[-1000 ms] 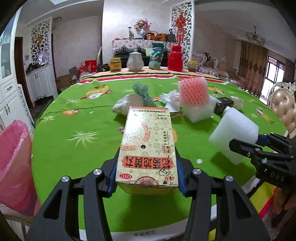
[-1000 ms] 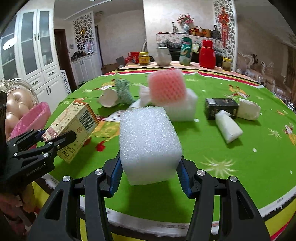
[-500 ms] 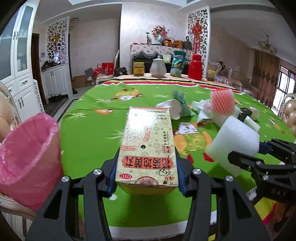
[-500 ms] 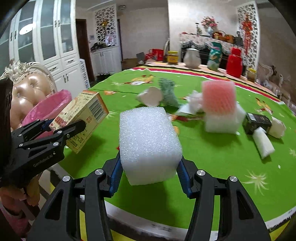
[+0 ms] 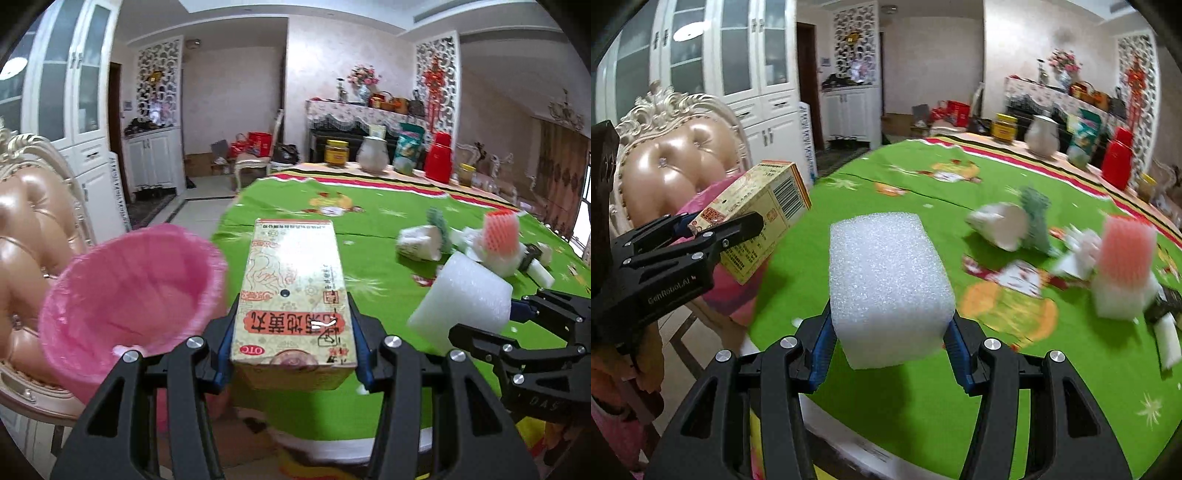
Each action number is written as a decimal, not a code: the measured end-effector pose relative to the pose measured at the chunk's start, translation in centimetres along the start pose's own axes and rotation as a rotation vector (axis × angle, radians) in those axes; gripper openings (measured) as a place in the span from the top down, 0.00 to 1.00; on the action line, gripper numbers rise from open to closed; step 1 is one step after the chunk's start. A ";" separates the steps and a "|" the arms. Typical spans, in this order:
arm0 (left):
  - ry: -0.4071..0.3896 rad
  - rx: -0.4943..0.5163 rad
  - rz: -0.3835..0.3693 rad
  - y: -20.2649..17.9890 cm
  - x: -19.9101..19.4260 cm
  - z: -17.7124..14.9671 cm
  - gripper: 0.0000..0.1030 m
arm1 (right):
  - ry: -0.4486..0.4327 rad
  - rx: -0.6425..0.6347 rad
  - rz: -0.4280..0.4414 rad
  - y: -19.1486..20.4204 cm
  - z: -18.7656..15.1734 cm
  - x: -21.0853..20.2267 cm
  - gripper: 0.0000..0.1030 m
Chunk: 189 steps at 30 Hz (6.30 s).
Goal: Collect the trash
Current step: 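Carry the foam block and yellow box toward the pink trash bin with both tools, then open both tools to drop the foam block and yellow box into the bin, then grasp the white tissue packet with the right tool while the left tool grasps the pink foam net, then carry the pink foam net toward the pink bin with the left tool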
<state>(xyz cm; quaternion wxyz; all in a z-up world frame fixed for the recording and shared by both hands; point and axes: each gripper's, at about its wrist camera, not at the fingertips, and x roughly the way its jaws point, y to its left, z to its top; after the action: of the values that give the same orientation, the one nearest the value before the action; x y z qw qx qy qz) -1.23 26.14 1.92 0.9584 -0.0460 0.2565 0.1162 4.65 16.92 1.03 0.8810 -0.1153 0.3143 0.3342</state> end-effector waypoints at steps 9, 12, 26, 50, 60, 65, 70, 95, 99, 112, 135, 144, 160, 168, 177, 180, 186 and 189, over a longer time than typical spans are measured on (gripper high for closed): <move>-0.023 -0.065 0.127 7.3 -1.8 0.3 0.52 | -0.031 -0.126 0.094 6.3 3.3 2.3 0.49; -0.022 -0.090 0.161 9.7 -2.0 0.5 0.52 | -0.042 -0.144 0.116 7.6 4.3 2.9 0.49; 0.094 -0.223 0.183 21.2 2.5 2.1 0.52 | -0.029 -0.176 0.234 13.4 9.6 8.2 0.48; 0.034 -0.014 0.155 11.0 0.2 1.1 0.05 | -0.033 -0.136 0.079 5.1 5.1 4.1 0.22; 0.072 0.124 -0.125 -2.0 2.9 1.7 0.05 | -0.028 0.031 -0.153 -8.5 2.1 -0.9 0.22; 0.116 0.180 -0.261 -9.5 4.4 2.1 0.05 | -0.013 0.135 -0.270 -15.7 -0.5 -3.4 0.22; 0.136 0.249 -0.305 -15.9 6.0 2.0 0.05 | 0.008 0.233 -0.374 -22.5 -3.8 -6.0 0.22; 0.257 0.239 -0.362 -27.8 12.9 4.1 0.05 | 0.196 0.267 -0.291 -33.5 -6.8 -2.0 0.62; 0.245 0.202 -0.373 -29.5 14.1 5.3 0.05 | 0.124 0.263 -0.278 -33.1 -6.7 -3.4 0.63; 0.180 0.153 -0.365 -33.2 17.3 7.4 0.64 | 0.060 0.319 -0.221 -33.9 -6.8 -4.6 0.63; 0.054 0.139 -0.327 -24.4 7.0 3.8 0.64 | 0.088 0.327 -0.280 -34.3 -6.9 -4.2 0.63; 0.091 0.163 -0.318 -21.5 6.0 1.8 0.63 | 0.110 0.231 -0.342 -28.7 -6.9 -5.0 0.63; 0.102 0.209 -0.306 -19.0 3.9 -1.6 0.62 | -0.012 0.178 -0.256 -17.1 -6.6 -8.2 0.63; 0.087 0.185 -0.315 -17.6 3.5 -1.9 0.61 | -0.034 0.186 -0.221 -15.1 -6.3 -8.1 0.63; 0.070 0.157 -0.308 -16.0 2.9 -2.0 0.61 | -0.027 0.176 -0.192 -13.3 -5.8 -7.4 0.63; 0.068 0.142 -0.301 -15.0 2.8 -2.1 0.61 | -0.023 0.165 -0.180 -12.5 -5.5 -7.0 0.63; 0.050 0.110 -0.269 -12.5 2.3 -1.9 0.61 | -0.018 0.125 -0.141 -10.0 -4.5 -5.8 0.63; 0.041 0.087 -0.237 -10.6 2.0 -1.7 0.61 | -0.034 0.119 -0.123 -9.2 -3.6 -5.5 0.63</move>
<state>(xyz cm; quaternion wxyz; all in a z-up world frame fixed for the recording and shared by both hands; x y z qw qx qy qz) 2.19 16.03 -0.26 0.9611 -0.0366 0.2736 -0.0104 5.81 5.73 1.59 0.9103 -0.0763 0.3110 0.2623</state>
